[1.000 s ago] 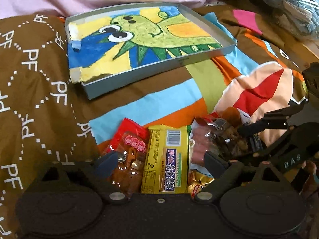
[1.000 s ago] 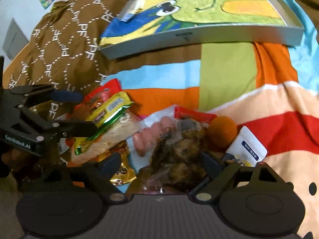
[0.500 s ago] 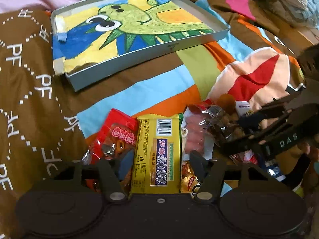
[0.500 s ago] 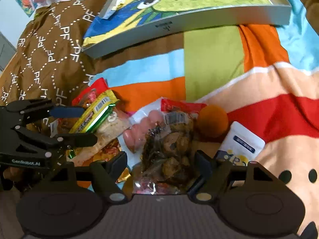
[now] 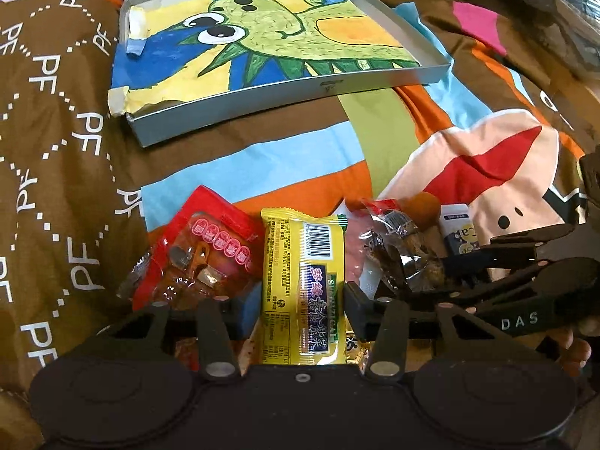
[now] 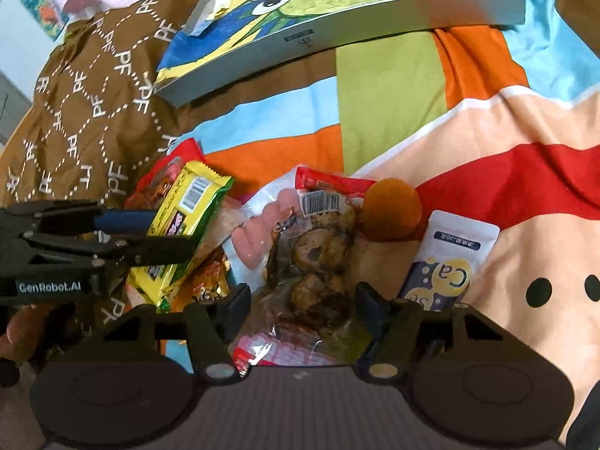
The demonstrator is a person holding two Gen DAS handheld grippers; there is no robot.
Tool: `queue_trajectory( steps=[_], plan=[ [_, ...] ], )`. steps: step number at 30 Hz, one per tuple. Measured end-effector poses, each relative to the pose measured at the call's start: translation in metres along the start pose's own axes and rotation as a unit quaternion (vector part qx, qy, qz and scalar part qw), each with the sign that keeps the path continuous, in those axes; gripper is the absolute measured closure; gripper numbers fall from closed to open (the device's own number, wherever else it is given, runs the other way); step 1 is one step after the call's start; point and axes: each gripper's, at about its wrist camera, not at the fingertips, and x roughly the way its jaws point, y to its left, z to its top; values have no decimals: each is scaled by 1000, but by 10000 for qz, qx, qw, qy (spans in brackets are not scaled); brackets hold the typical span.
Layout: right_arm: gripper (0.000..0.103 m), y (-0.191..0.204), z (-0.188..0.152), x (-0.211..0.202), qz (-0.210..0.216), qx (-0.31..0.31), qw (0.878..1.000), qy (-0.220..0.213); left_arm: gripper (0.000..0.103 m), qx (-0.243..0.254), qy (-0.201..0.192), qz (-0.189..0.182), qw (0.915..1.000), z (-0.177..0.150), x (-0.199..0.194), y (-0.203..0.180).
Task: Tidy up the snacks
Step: 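Grasp yellow candy bar with left tool while right tool grasps clear brown-snack bag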
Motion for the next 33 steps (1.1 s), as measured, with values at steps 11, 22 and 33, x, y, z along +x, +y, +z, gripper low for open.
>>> queue_trajectory(
  steps=[11, 22, 33],
  plan=[
    [35, -3, 1, 4, 9, -65, 9999, -86, 48, 161, 70, 135, 9998, -5, 11, 0],
    [53, 26, -12, 5, -292, -961, 9946, -272, 55, 166, -178, 235, 9994, -13, 5, -5],
    [53, 20, -17, -3, -127, -819, 9960, -327, 59, 440, -387, 395, 9975, -20, -2, -13]
  ],
)
